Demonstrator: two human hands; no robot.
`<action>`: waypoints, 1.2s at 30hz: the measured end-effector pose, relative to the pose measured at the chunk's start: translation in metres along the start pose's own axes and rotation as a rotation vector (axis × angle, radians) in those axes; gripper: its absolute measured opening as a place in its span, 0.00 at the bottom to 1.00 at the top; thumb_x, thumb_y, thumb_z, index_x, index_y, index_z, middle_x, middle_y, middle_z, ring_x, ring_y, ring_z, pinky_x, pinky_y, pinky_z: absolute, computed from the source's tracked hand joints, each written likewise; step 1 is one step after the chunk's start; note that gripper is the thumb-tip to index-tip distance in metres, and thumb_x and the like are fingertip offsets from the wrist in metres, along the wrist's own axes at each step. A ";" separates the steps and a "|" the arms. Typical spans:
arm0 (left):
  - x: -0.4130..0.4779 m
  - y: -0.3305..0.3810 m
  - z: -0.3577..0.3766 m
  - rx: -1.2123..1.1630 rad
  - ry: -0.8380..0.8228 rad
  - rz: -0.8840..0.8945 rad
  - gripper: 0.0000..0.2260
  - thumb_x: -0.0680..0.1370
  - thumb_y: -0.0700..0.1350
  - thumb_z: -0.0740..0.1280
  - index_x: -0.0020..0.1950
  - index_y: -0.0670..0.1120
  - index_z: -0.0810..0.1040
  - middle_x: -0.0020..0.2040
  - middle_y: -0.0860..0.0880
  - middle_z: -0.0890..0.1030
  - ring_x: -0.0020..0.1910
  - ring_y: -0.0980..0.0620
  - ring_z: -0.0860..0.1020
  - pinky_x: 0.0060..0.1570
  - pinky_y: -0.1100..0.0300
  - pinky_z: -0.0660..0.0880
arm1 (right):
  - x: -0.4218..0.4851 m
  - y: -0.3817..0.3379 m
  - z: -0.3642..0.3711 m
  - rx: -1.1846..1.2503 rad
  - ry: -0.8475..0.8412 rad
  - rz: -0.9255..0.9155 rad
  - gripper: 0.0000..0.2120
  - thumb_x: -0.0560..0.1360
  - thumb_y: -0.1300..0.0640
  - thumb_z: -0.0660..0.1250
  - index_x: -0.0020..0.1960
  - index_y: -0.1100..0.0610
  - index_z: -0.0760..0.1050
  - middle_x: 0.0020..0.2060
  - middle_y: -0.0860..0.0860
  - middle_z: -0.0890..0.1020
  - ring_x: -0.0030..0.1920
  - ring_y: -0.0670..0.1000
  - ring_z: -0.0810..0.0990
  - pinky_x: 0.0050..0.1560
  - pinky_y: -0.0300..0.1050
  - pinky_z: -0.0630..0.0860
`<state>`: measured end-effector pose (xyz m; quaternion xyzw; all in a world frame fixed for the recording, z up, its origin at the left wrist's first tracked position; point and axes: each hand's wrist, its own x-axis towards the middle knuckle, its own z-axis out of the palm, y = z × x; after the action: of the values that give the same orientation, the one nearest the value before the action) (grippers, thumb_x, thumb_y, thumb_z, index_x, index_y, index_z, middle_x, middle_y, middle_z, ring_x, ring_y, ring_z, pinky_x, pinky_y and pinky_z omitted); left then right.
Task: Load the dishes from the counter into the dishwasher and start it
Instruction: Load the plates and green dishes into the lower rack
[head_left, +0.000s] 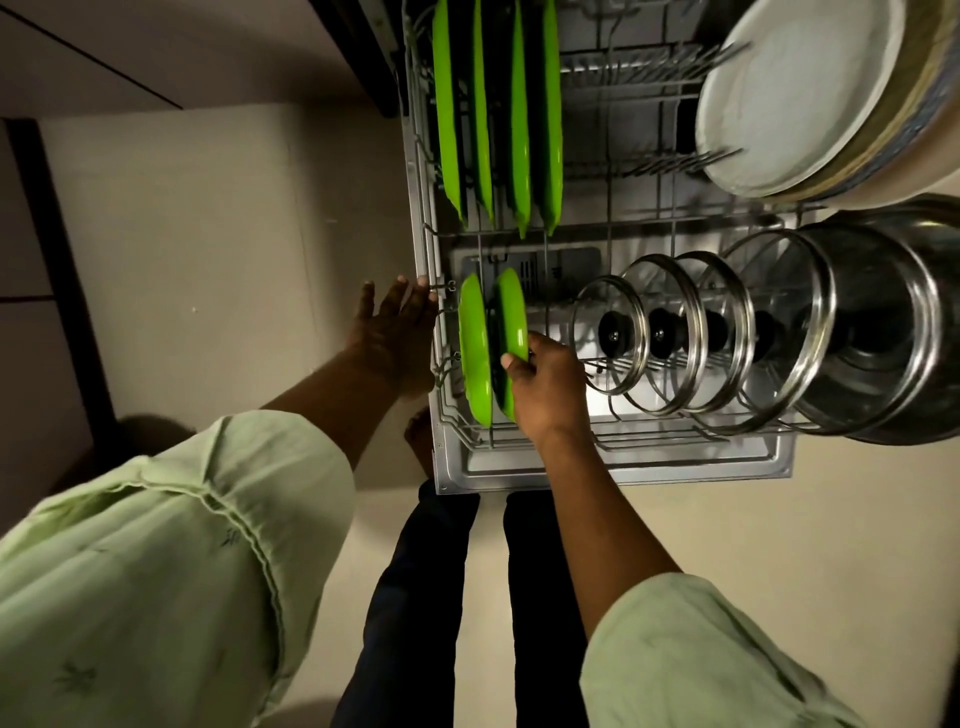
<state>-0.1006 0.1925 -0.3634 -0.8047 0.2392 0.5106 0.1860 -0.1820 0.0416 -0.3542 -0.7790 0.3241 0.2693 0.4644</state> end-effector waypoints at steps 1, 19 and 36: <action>-0.001 0.000 0.000 -0.019 0.013 -0.006 0.41 0.81 0.57 0.60 0.80 0.45 0.36 0.80 0.44 0.35 0.79 0.43 0.37 0.75 0.41 0.38 | 0.000 0.000 0.000 0.006 -0.001 -0.008 0.09 0.81 0.60 0.63 0.58 0.61 0.78 0.46 0.48 0.77 0.46 0.47 0.75 0.30 0.20 0.64; -0.087 0.094 0.074 -0.390 0.154 -0.179 0.34 0.83 0.50 0.54 0.80 0.42 0.37 0.80 0.43 0.36 0.79 0.44 0.38 0.78 0.46 0.42 | -0.070 0.070 -0.068 -0.466 -0.010 -0.100 0.15 0.81 0.54 0.62 0.65 0.60 0.75 0.59 0.58 0.80 0.59 0.59 0.78 0.51 0.44 0.70; -0.136 0.206 0.126 -0.350 0.263 -0.110 0.33 0.82 0.48 0.54 0.80 0.40 0.39 0.81 0.41 0.39 0.80 0.44 0.41 0.78 0.48 0.43 | -0.127 0.172 -0.139 -0.615 0.090 -0.121 0.22 0.80 0.56 0.63 0.72 0.61 0.68 0.69 0.57 0.72 0.68 0.58 0.72 0.64 0.49 0.70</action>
<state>-0.3605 0.1197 -0.3028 -0.8962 0.1249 0.4241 0.0381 -0.3771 -0.1121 -0.2983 -0.9120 0.2007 0.2916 0.2074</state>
